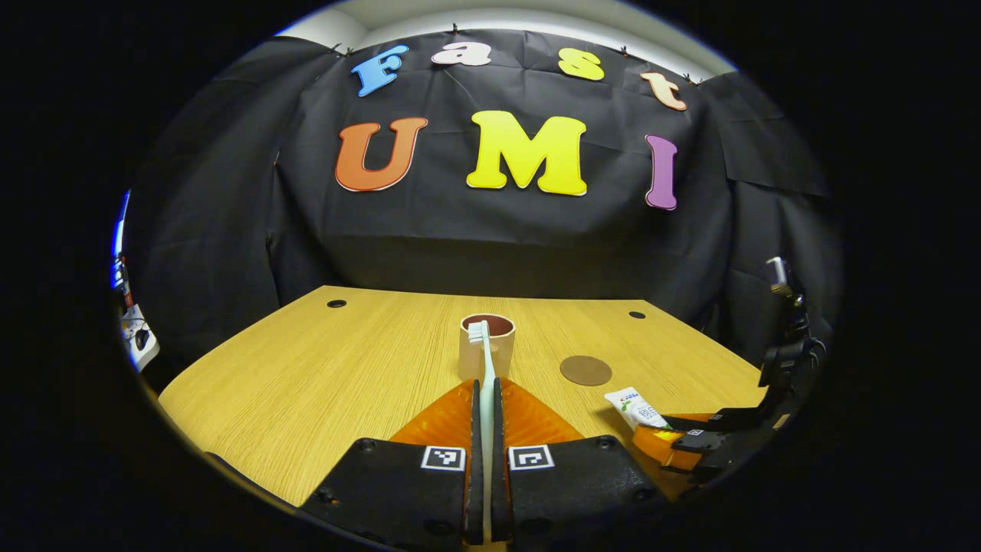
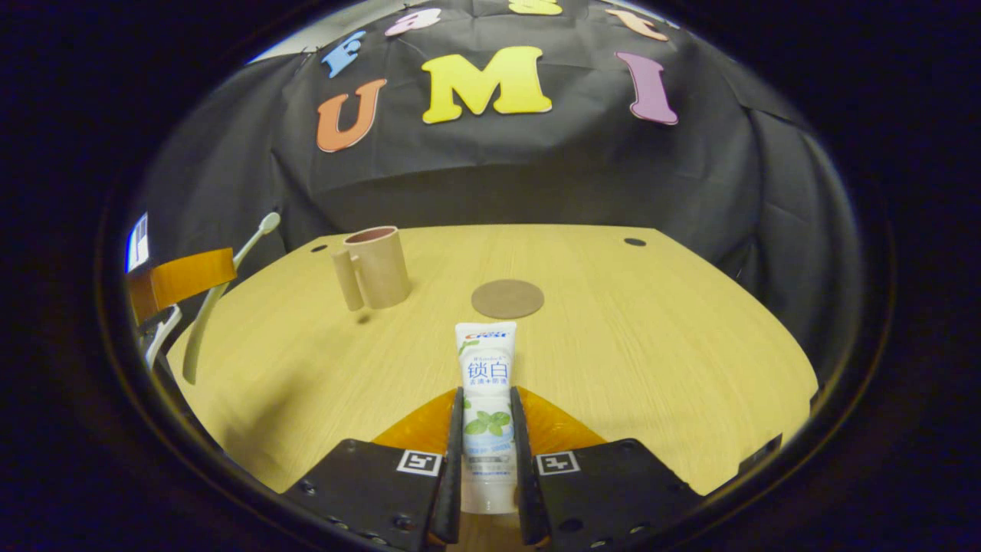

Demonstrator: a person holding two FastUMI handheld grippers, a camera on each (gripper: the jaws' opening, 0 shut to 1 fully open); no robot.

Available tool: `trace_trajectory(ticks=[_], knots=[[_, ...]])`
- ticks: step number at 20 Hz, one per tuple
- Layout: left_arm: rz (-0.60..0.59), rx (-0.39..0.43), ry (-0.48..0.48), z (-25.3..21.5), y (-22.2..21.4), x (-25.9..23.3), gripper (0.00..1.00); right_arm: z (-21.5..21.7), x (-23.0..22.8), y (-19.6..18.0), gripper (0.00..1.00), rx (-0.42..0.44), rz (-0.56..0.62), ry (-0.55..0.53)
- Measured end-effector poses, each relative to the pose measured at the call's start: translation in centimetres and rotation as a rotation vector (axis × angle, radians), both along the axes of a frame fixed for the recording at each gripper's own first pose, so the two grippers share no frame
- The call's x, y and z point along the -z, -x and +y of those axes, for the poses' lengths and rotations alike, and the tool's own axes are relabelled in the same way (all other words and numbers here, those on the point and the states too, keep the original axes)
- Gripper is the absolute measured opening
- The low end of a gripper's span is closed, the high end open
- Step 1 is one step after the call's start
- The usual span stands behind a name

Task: Put the toothbrush and toothpaste on the desktop into the cup, then pick up the cup and place it on the coaster on the desktop.

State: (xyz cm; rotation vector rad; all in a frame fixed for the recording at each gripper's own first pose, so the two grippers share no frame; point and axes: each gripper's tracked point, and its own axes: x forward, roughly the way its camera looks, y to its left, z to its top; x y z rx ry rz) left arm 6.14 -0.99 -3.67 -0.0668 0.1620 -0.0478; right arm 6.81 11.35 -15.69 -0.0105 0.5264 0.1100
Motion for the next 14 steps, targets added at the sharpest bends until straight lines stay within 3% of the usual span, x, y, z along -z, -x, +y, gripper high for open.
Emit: trace_trajectory(ticks=[14], knots=[[-0.049, 0.037, 0.0, -0.7, -8.4, -4.1, 0.06, 0.4, -7.9, -6.5, 0.3, -0.043, -0.14, -0.038]])
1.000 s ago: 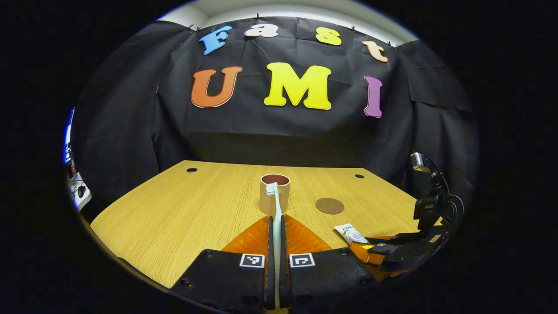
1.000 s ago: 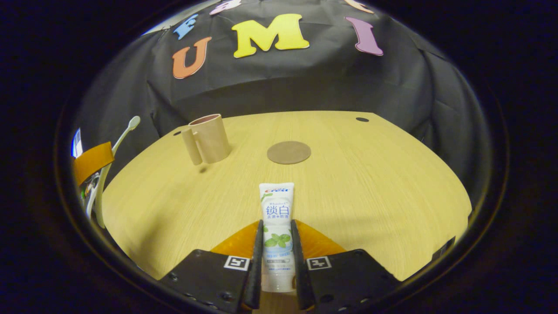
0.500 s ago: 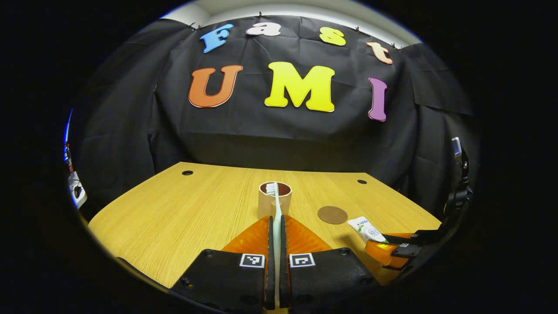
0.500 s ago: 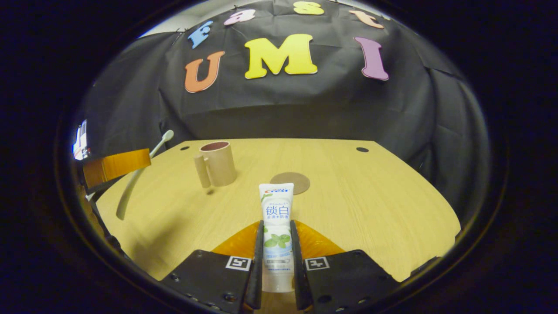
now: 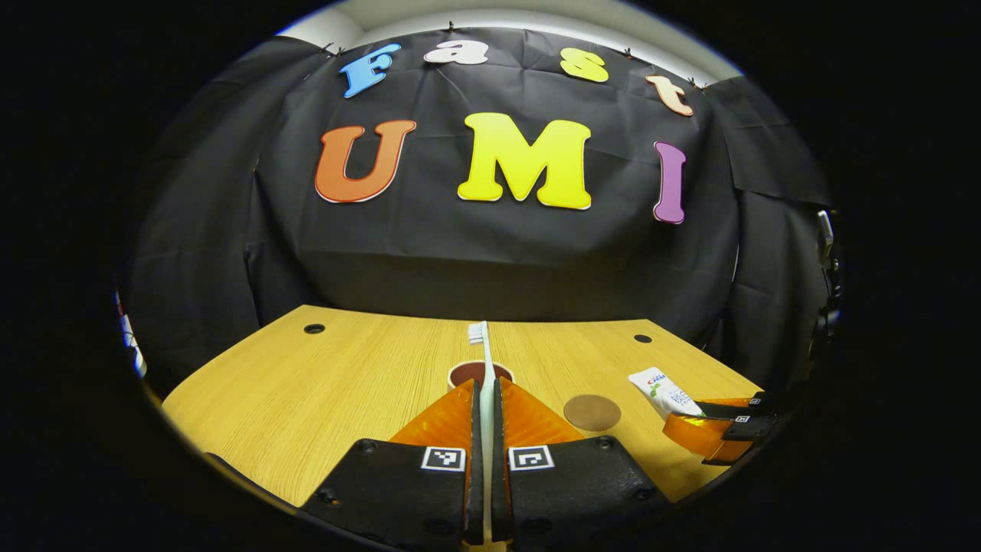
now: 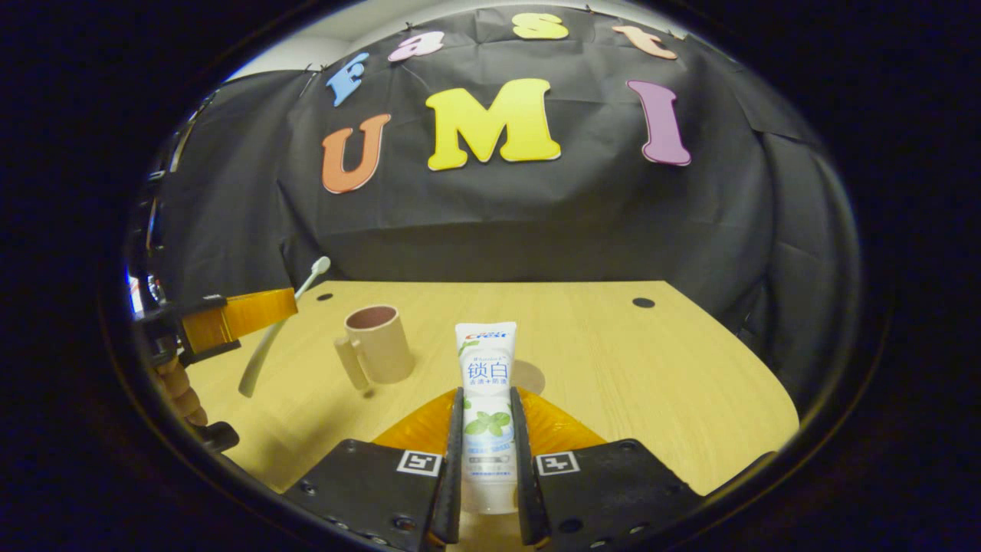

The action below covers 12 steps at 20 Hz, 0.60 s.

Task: Put the toothbrush and toothpaste on the desktop into the cup, then pick up the cup and place it on the coaster on the desktop.

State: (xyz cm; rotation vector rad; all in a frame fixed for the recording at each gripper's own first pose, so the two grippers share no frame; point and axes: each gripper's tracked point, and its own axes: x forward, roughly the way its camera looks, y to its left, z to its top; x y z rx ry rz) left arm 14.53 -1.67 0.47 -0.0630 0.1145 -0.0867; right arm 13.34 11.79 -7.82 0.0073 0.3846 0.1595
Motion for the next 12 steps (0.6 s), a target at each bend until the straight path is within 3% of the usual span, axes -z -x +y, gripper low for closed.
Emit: trace_trajectory(ticks=[12], knots=[[-0.045, 0.014, -0.042, -1.2, -9.5, -3.2, 0.06, -0.5, -4.2, -5.2, 0.3, -0.027, -0.07, -0.022]])
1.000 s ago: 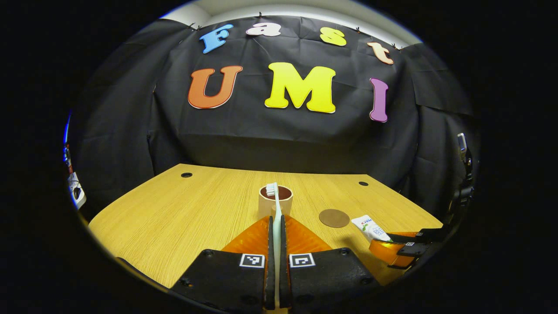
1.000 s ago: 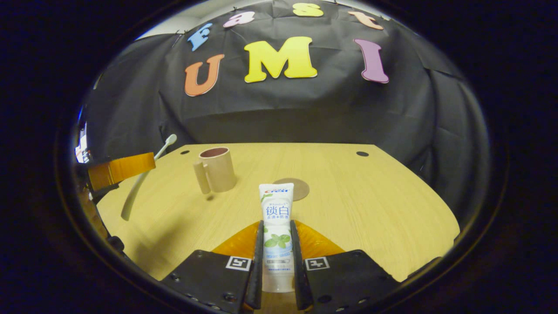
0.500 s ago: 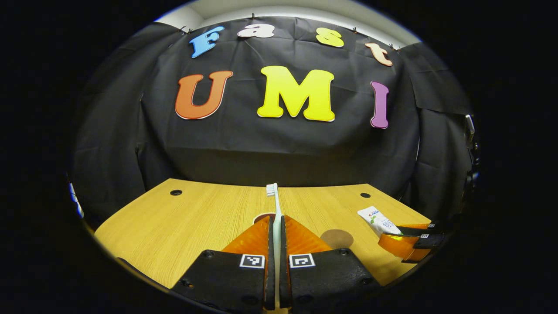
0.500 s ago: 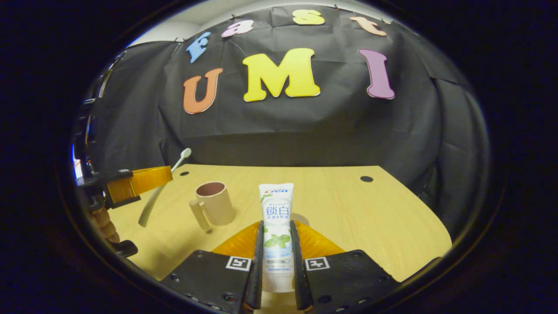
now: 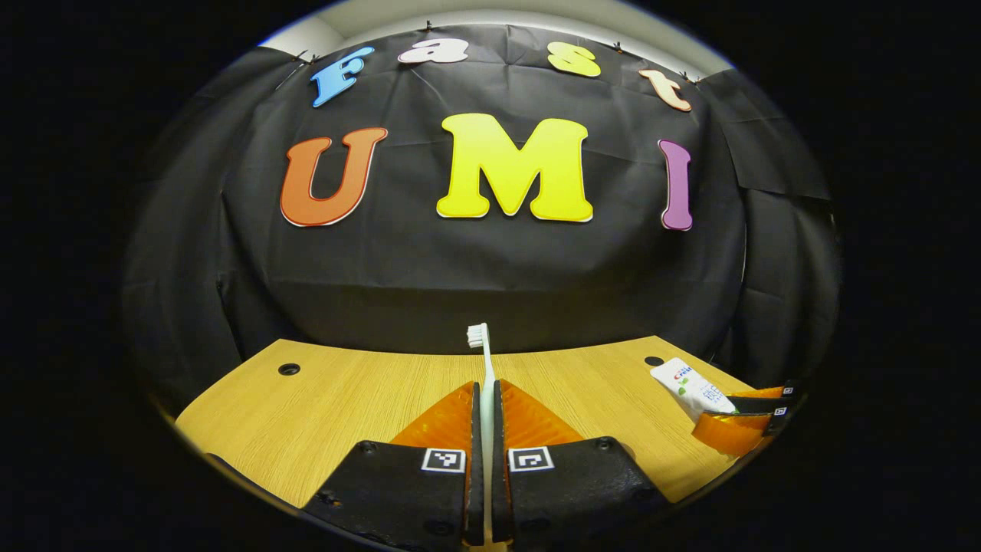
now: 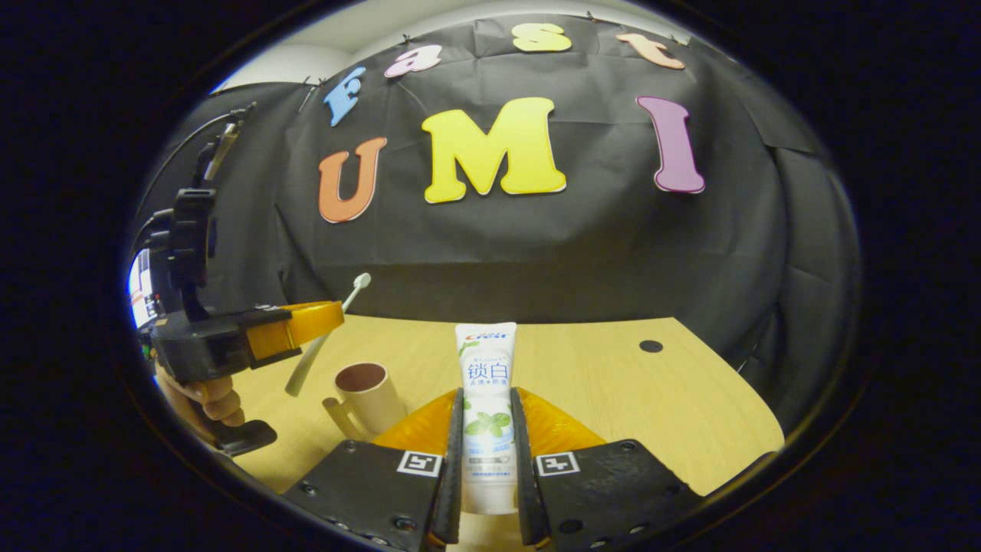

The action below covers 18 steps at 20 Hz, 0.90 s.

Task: Put the toothbrush and toothpaste on the desktop into the cup, then pick up the cup and place it on the coaster on the desktop.

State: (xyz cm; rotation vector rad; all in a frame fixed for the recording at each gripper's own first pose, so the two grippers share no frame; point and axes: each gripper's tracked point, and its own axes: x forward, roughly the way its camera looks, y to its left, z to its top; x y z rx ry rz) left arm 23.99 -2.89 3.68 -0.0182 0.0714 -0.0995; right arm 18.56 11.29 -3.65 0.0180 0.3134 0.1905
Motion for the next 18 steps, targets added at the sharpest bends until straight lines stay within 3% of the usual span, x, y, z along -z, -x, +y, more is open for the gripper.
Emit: trace_trajectory(ticks=[7, 18], knots=[[-0.05, -0.03, 0.022, 1.2, -3.5, -0.4, 0.06, 0.1, 1.2, -0.7, 0.3, -0.022, -0.004, -0.023], [-0.052, -0.039, 0.04, 1.7, -3.6, -0.3, 0.08, -0.1, 3.0, -0.7, 0.28, -0.022, 0.017, -0.025]])
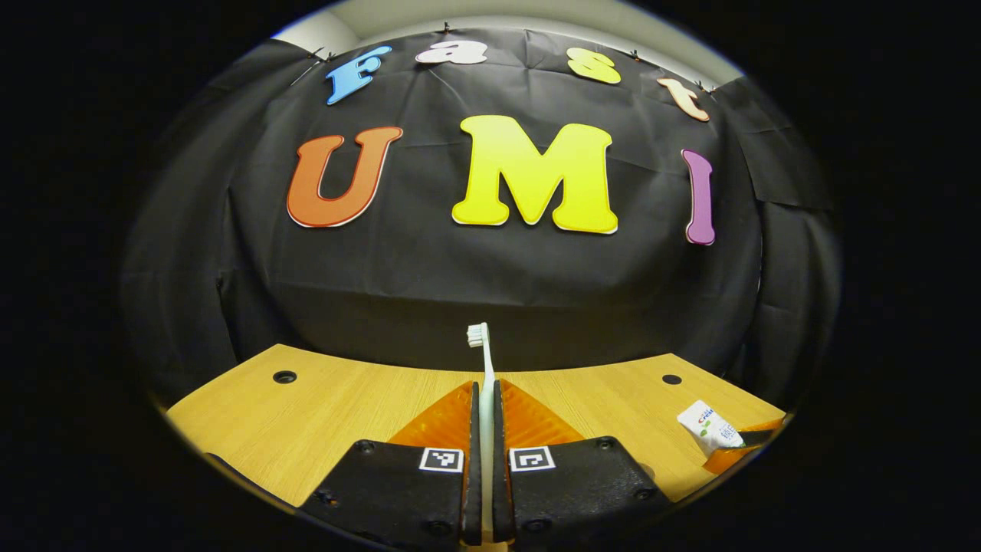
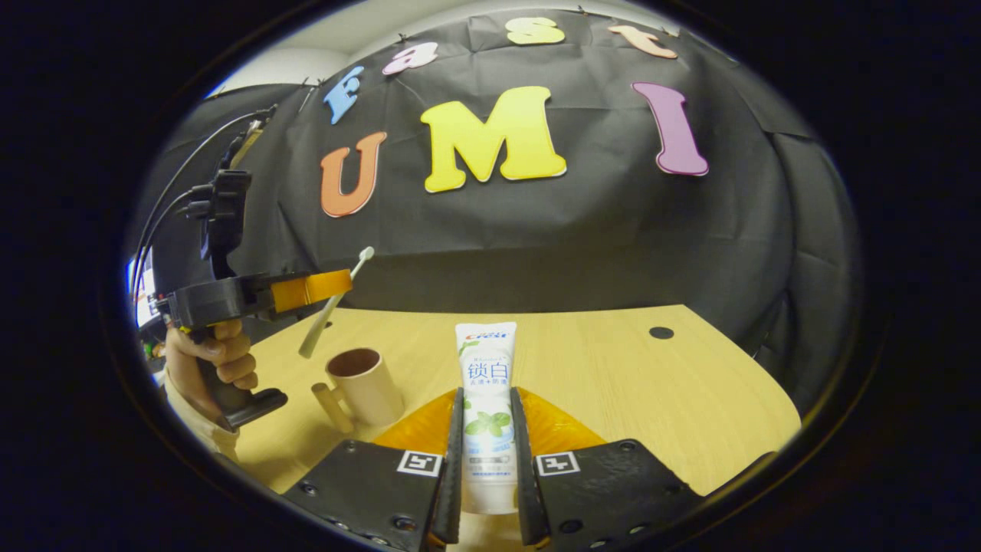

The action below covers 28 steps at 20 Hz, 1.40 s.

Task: Put the toothbrush and toothpaste on the desktop into the cup, then pick up the cup and place it on the coaster on the desktop.

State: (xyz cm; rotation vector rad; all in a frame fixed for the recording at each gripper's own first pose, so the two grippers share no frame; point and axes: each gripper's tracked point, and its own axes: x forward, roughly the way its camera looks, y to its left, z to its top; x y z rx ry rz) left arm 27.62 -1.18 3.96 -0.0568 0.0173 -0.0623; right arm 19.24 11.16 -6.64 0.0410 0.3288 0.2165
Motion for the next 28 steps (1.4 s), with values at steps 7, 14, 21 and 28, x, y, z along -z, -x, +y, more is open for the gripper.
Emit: trace_trajectory(ticks=[7, 14, 21, 28], knots=[[0.003, -0.001, 0.004, 0.0, 0.1, 0.3, 0.09, 0.3, 0.6, -0.1, 0.3, -0.004, 0.007, 0.004], [-0.01, -0.002, -0.009, 0.0, -0.2, -0.2, 0.1, 0.3, 1.1, 0.0, 0.3, -0.003, 0.019, 0.005], [0.043, 0.008, -0.027, -0.3, -0.8, 1.6, 0.12, 0.5, 1.5, 0.1, 0.3, -0.017, 0.044, -0.003], [0.116, -0.048, -0.084, 0.6, -0.1, 3.4, 0.55, 0.8, 0.6, 0.5, 0.3, -0.017, 0.025, 0.018]])
